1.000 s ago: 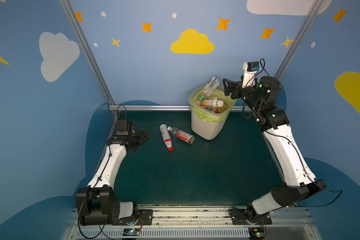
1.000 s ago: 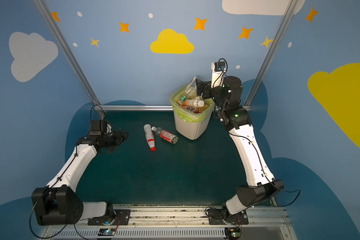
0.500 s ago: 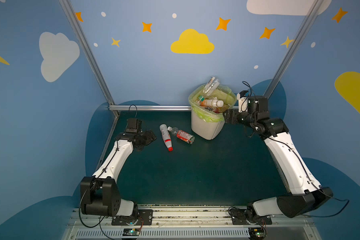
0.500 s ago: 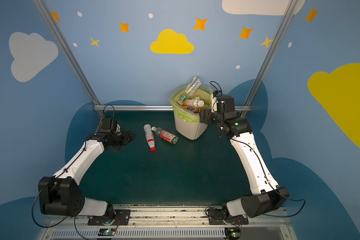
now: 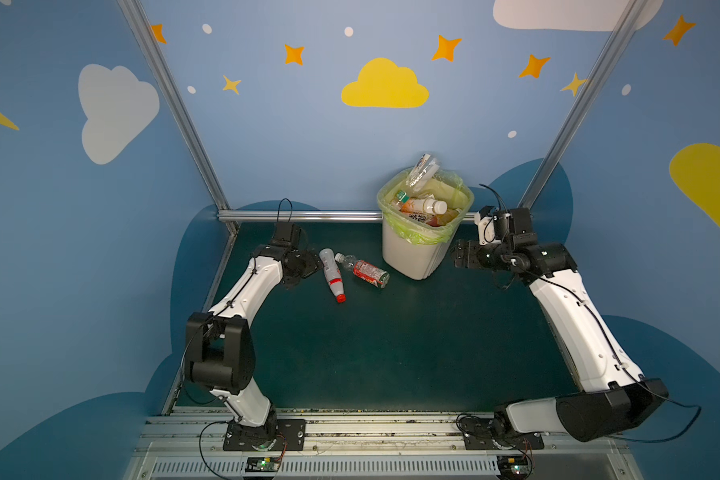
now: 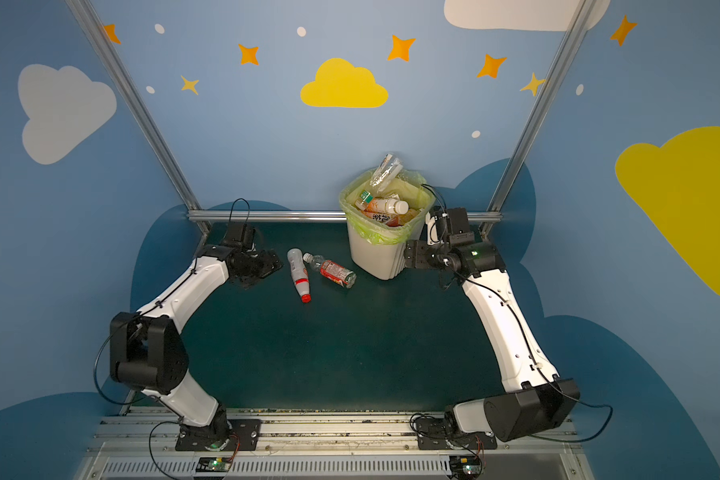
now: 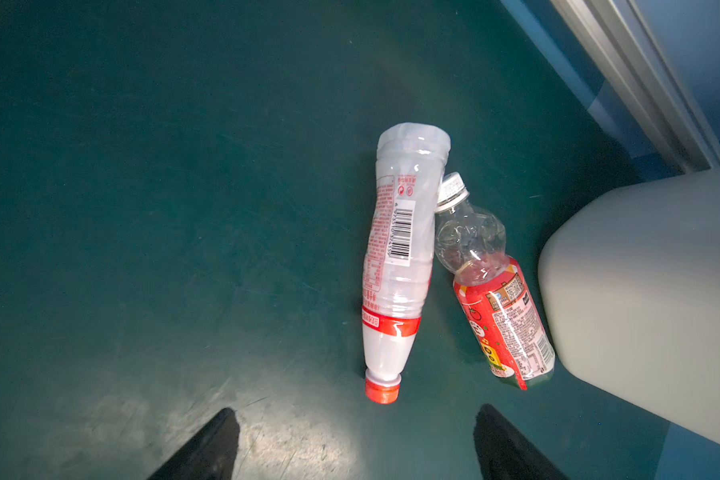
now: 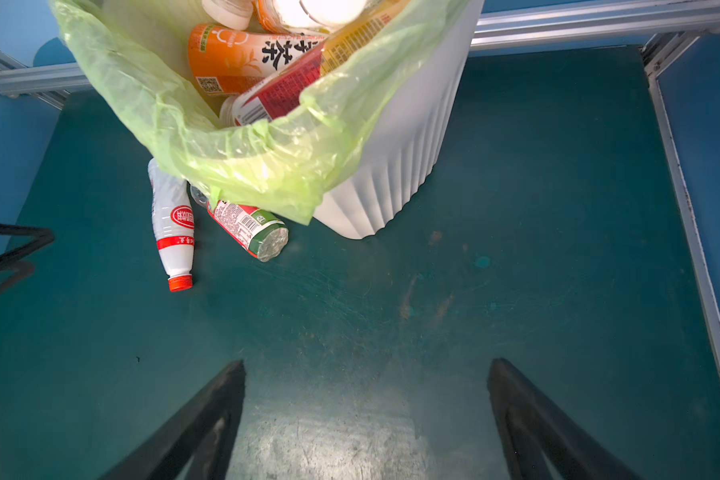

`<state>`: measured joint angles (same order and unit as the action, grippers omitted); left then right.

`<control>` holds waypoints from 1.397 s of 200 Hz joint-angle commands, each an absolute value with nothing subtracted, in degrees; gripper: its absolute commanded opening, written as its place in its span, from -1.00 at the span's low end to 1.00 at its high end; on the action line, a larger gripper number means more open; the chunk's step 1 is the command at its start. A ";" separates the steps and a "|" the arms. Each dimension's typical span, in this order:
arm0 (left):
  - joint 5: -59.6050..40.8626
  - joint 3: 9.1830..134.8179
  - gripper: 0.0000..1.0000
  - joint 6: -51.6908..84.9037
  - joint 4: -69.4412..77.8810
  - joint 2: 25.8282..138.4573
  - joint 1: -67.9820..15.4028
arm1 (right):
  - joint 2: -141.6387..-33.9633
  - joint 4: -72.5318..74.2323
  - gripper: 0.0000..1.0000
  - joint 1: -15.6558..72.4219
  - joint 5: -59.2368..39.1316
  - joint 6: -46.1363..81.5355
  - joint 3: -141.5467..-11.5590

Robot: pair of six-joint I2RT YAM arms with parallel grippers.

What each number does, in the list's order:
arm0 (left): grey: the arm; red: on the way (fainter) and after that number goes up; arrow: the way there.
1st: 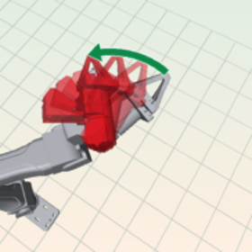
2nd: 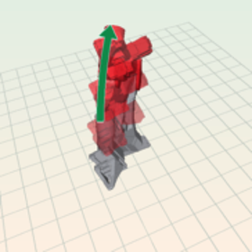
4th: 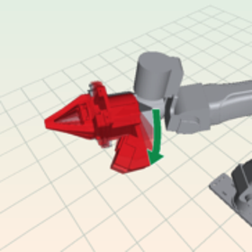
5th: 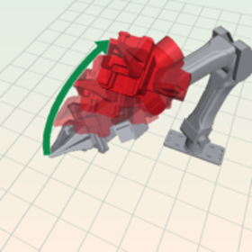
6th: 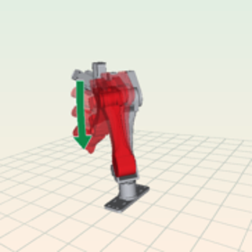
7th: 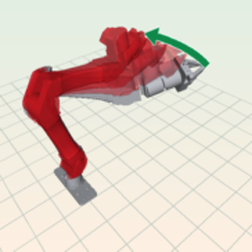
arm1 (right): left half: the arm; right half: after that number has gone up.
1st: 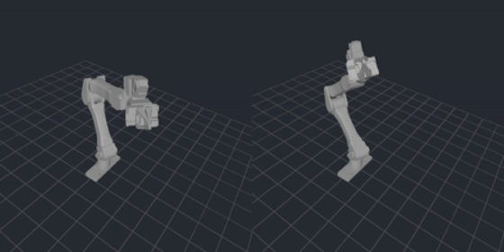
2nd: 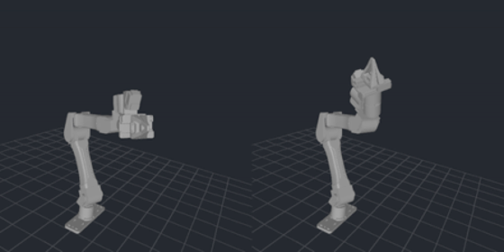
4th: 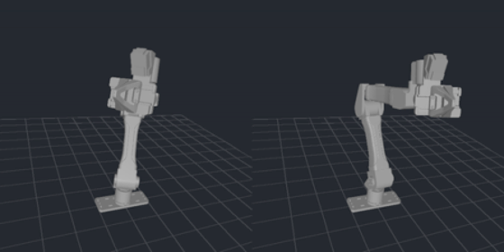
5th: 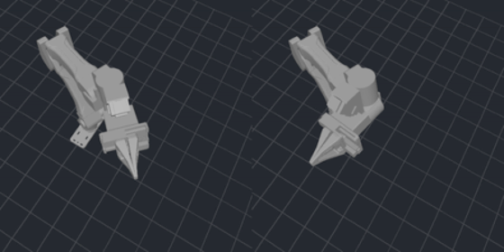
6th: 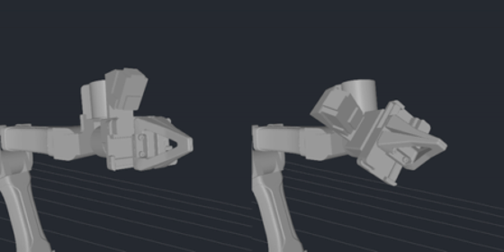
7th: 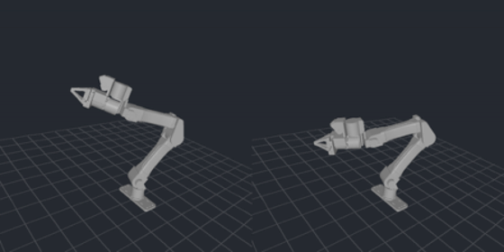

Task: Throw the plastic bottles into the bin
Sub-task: 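Withdraw the right gripper while the left gripper moves toward the white red-cap bottle, then lower the left gripper onto the white red-cap bottle and close on it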

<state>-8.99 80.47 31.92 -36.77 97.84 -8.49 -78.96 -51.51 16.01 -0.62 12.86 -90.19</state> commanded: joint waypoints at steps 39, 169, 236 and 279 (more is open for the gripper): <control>-6.11 86.75 0.76 31.28 -38.59 107.02 -11.42 | -77.52 -53.06 0.83 14.58 -5.57 13.18 -88.07; -3.08 113.55 0.37 29.19 -42.45 129.29 -11.34 | -77.61 -54.56 0.84 12.76 -8.34 10.24 -88.55; -2.20 122.86 0.26 28.33 -47.22 136.03 -11.34 | -76.38 -55.28 0.83 10.53 -8.18 9.35 -88.07; -1.67 122.63 0.26 28.34 -48.60 137.01 -11.09 | -76.97 -55.11 0.84 9.67 -8.84 9.23 -88.30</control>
<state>-2.87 121.84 29.15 -45.63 136.00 -11.57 -77.76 -54.30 10.20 -8.08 10.02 -88.07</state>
